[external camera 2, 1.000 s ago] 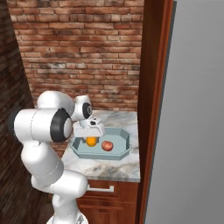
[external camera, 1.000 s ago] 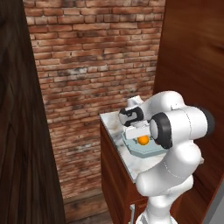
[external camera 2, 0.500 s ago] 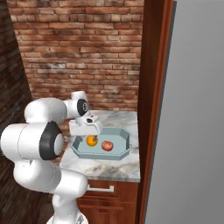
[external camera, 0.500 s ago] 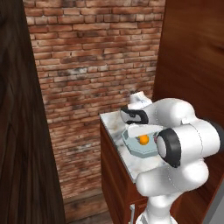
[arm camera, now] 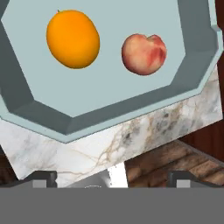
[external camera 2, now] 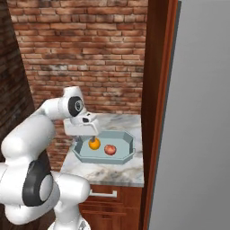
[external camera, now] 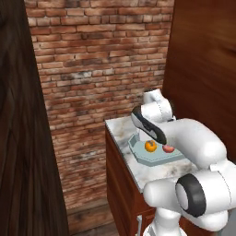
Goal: Pick the orange and peach from the fridge and place them inside the tupperware on the counter.
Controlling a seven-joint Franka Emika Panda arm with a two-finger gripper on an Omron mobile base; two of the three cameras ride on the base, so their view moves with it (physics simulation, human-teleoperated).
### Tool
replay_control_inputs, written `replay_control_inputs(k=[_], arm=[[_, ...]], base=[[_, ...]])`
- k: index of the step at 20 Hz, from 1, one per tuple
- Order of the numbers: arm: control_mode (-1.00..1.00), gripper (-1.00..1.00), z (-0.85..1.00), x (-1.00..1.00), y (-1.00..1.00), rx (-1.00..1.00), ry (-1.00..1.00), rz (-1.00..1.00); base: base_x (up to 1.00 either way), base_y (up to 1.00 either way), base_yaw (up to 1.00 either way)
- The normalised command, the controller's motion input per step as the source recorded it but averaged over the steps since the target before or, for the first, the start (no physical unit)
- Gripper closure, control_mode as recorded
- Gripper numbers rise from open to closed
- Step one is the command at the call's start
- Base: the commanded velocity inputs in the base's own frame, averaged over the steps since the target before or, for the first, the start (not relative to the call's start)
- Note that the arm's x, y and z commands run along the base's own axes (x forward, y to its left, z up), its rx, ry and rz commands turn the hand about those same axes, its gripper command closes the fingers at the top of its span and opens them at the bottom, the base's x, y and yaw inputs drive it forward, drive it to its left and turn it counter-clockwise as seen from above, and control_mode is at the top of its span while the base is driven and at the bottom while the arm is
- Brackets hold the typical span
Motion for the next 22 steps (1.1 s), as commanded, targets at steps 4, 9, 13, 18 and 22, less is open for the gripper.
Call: replay_control_inputs(k=[4,9,13,18,22], arm=[[-1.00,-1.00,0.65,-0.62,0.00,0.00,-0.18,0.00],[-1.00,-1.00,0.69,-0.65,0.00,0.05,-0.18,0.00],[-1.00,-1.00,0.70,-0.64,0.00,0.04,-0.18,0.00],[-1.00,-1.00,0.72,-0.62,0.00,0.01,-0.23,0.00],[-1.00,-1.00,0.69,-0.61,0.00,0.00,-0.24,0.00]], base=[[0.00,0.00,0.00],[0.00,0.00,0.00],[0.00,0.00,0.00],[0.00,0.00,0.00],[0.00,0.00,0.00]])
